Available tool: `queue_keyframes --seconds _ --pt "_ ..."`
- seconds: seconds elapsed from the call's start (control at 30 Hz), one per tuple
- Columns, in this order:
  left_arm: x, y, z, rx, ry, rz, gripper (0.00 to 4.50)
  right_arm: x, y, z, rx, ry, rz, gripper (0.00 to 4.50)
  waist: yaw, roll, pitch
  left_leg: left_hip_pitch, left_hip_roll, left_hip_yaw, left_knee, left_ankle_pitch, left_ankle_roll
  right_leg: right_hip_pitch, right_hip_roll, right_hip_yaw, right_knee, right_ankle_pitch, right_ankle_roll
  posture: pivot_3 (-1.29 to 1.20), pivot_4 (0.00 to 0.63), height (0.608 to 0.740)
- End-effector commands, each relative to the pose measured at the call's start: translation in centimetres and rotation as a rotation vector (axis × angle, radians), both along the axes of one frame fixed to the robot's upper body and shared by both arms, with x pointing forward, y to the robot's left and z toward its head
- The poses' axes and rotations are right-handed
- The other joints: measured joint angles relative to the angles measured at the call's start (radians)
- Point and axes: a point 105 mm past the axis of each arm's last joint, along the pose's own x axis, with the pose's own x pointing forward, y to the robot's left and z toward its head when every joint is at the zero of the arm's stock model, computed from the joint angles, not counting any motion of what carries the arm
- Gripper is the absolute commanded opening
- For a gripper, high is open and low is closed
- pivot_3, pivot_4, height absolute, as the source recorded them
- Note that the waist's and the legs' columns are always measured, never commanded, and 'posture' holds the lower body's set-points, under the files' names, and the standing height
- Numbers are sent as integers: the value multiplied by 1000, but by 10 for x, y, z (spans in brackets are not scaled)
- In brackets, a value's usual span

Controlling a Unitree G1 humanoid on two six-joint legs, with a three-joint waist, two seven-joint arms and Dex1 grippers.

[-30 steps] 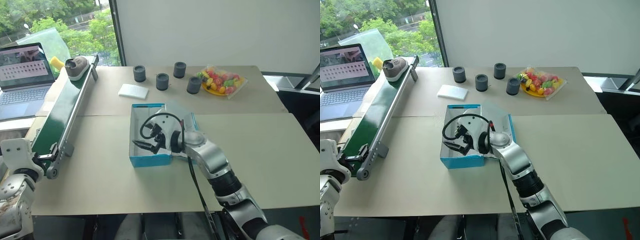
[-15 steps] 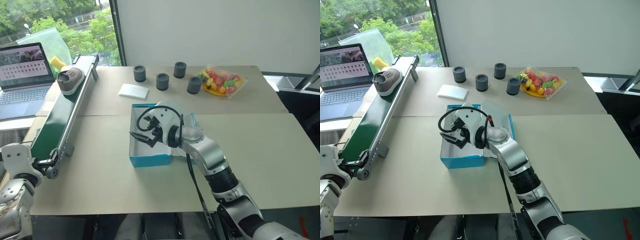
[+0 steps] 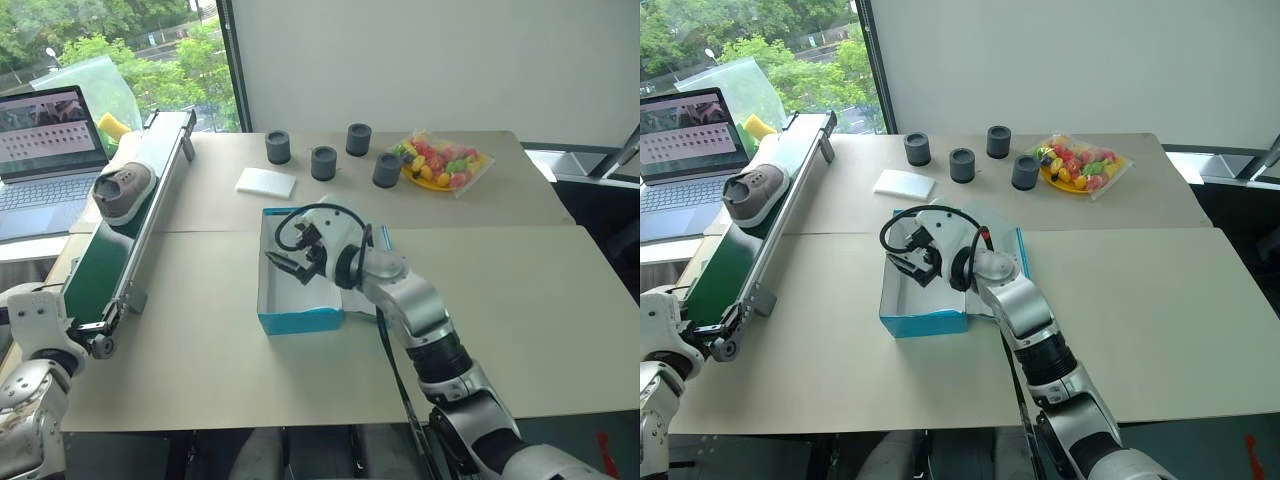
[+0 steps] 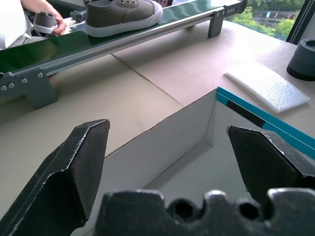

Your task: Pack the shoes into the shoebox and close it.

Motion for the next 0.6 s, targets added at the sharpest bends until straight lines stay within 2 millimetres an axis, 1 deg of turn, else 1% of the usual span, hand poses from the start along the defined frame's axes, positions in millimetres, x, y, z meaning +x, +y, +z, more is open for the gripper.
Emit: queue_keyframes --seconds 0.03,0.13,0.23,0.47,0.6 --pt "1 5 14 41 -28 3 4361 0 4 20 39 -75 7 4500 0 0 0 0 0 0 0 0 0 0 0 0 0 0 0 0 150 731" --pt "2 6 19 32 -42 5 4361 0 4 20 41 -76 5 4500 0 0 0 0 0 0 0 0 0 0 0 0 0 0 0 0 150 731" --pt "2 9 20 35 -36 7 4361 1 4 20 45 -79 -1 4500 0 0 0 0 0 0 0 0 0 0 0 0 0 0 0 0 150 731" --pt "-2 20 11 27 11 37 4361 1 2 22 58 -80 -14 4500 0 0 0 0 0 0 0 0 0 0 0 0 0 0 0 0 150 731" --pt "1 16 1 4 39 15 4361 1 0 24 66 -82 -26 4500 -1 0 0 0 0 0 0 0 0 0 0 0 0 0 0 0 150 731"
